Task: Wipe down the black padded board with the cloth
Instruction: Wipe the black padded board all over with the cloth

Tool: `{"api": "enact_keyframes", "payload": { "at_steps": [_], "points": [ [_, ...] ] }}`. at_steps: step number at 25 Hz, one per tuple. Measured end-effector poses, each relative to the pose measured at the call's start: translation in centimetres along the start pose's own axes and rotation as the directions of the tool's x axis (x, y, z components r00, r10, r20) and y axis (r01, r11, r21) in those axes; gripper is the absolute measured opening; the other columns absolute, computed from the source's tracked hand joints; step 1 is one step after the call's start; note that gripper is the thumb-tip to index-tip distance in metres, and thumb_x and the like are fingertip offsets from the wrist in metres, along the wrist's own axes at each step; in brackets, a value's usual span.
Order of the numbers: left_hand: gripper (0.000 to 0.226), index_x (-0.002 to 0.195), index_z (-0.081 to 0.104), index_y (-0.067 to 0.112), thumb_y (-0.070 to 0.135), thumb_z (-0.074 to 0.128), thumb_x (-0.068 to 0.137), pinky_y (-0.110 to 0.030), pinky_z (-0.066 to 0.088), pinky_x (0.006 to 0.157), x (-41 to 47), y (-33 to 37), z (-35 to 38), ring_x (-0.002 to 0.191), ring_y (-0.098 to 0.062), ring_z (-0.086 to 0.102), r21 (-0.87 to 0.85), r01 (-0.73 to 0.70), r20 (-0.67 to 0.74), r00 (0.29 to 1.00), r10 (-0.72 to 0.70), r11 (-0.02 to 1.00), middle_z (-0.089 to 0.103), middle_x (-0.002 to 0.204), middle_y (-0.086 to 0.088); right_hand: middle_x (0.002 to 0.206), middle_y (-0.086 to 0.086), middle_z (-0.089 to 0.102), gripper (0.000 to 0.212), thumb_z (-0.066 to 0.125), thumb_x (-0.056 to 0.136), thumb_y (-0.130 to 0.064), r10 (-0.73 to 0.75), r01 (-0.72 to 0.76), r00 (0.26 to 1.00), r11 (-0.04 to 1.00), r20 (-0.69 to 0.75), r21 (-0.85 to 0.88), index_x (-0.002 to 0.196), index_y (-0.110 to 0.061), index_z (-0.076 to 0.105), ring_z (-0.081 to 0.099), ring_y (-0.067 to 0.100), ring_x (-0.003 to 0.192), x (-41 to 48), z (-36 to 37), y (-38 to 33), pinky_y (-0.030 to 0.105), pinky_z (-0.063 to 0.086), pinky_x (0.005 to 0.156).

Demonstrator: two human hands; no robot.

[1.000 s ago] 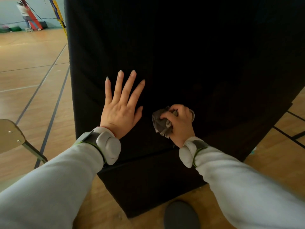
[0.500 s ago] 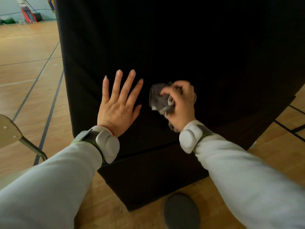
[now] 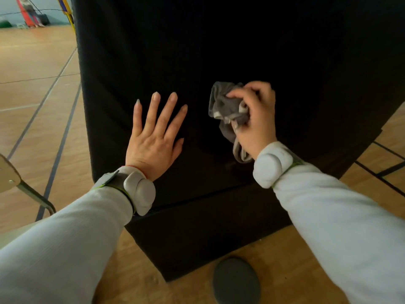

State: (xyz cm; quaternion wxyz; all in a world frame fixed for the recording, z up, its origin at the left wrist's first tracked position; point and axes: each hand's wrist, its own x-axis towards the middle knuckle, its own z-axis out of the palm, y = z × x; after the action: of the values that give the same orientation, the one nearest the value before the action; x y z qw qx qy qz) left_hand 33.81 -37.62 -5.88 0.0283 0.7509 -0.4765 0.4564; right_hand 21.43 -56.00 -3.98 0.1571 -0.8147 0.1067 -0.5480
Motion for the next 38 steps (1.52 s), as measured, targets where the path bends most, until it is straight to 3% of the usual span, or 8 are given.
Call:
{"api": "enact_keyframes", "payload": {
  "at_steps": [9,13,19,21,25,30,36,38],
  "points": [
    [0.069,0.147,0.017,0.01,0.038,0.041,0.089,-0.046,-0.019,0.111,-1.2,1.2,0.7,0.14,-0.036,0.001,0.002,-0.002,0.045,0.999,0.002,1.0,0.009,0.153,-0.011,0.114,-0.001,0.033,0.049,0.075,0.06,-0.017,0.015,0.002,0.973,0.998,0.232,-0.07,0.1,-0.029,0.049,0.035,0.021,0.104,-6.5,2.9,1.6,0.039,0.035,0.085],
    [0.074,0.147,0.016,0.011,0.035,0.051,0.085,-0.046,-0.018,0.111,-2.0,1.4,1.0,0.139,-0.034,0.001,0.003,-0.024,0.074,0.997,0.023,1.0,0.009,0.153,-0.01,0.111,0.011,0.048,0.043,0.08,0.06,-0.015,0.02,0.043,0.875,0.992,0.483,-0.12,0.098,-0.021,0.062,0.044,0.03,0.101,-10.4,2.3,2.5,0.054,0.041,0.083],
    [0.068,0.148,0.014,0.012,0.038,0.038,0.089,-0.046,-0.02,0.111,-2.0,1.4,1.4,0.139,-0.034,0.0,0.019,0.0,0.067,0.998,-0.001,1.0,0.009,0.153,-0.009,0.113,0.01,0.045,0.04,0.063,0.064,-0.008,0.035,-0.036,0.999,0.999,0.039,0.018,0.101,-0.021,0.058,0.041,0.022,0.101,-3.7,0.6,1.3,0.045,0.042,0.084],
    [0.069,0.148,0.014,0.012,0.038,0.036,0.088,-0.046,-0.019,0.111,-2.0,1.3,1.5,0.139,-0.034,0.0,0.02,-0.002,0.065,0.998,0.0,1.0,0.009,0.153,-0.009,0.112,0.005,0.043,0.037,0.067,0.064,-0.011,0.05,-0.05,0.999,0.999,0.003,-0.023,0.098,-0.023,0.059,0.041,0.02,0.099,-3.0,1.6,0.8,0.042,0.041,0.082],
    [0.067,0.147,0.018,0.011,0.038,0.036,0.089,-0.046,-0.019,0.111,-2.0,1.4,1.6,0.139,-0.035,0.002,0.032,-0.006,0.049,0.999,0.004,0.999,0.01,0.152,-0.01,0.115,0.002,0.035,0.039,0.064,0.063,-0.028,0.036,-0.013,0.954,0.997,0.298,-0.079,0.099,-0.028,0.047,0.035,0.022,0.103,-8.2,3.6,1.9,0.039,0.031,0.085],
    [0.067,0.148,0.016,0.012,0.037,0.036,0.089,-0.046,-0.019,0.111,-1.8,1.4,1.3,0.139,-0.034,0.002,0.015,-0.009,0.052,0.999,0.008,1.0,0.011,0.153,-0.01,0.105,0.013,0.051,0.037,0.079,0.06,-0.015,0.041,0.014,0.874,0.994,0.484,-0.109,0.093,-0.018,0.063,0.037,0.023,0.097,-9.8,2.5,2.3,0.051,0.041,0.081],
    [0.072,0.147,0.017,0.012,0.032,0.052,0.087,-0.045,-0.02,0.111,-1.9,1.3,1.4,0.139,-0.034,0.003,-0.004,-0.005,0.033,0.999,0.005,1.0,0.01,0.152,-0.009,0.113,0.01,0.045,0.042,0.063,0.067,-0.01,0.051,-0.051,0.999,0.999,-0.008,0.0,0.102,-0.028,0.05,0.041,0.022,0.101,-3.1,1.0,1.0,0.04,0.039,0.086],
    [0.071,0.147,0.017,0.012,0.032,0.051,0.089,-0.046,-0.019,0.111,-1.9,1.3,1.5,0.139,-0.034,0.003,0.008,-0.01,0.026,1.0,0.01,1.0,0.01,0.152,-0.009,0.115,0.0,0.038,0.045,0.066,0.064,-0.011,0.047,-0.047,0.999,0.997,0.001,-0.062,0.101,-0.03,0.049,0.041,0.021,0.102,-3.2,1.9,0.8,0.033,0.032,0.089]
  ]
}}
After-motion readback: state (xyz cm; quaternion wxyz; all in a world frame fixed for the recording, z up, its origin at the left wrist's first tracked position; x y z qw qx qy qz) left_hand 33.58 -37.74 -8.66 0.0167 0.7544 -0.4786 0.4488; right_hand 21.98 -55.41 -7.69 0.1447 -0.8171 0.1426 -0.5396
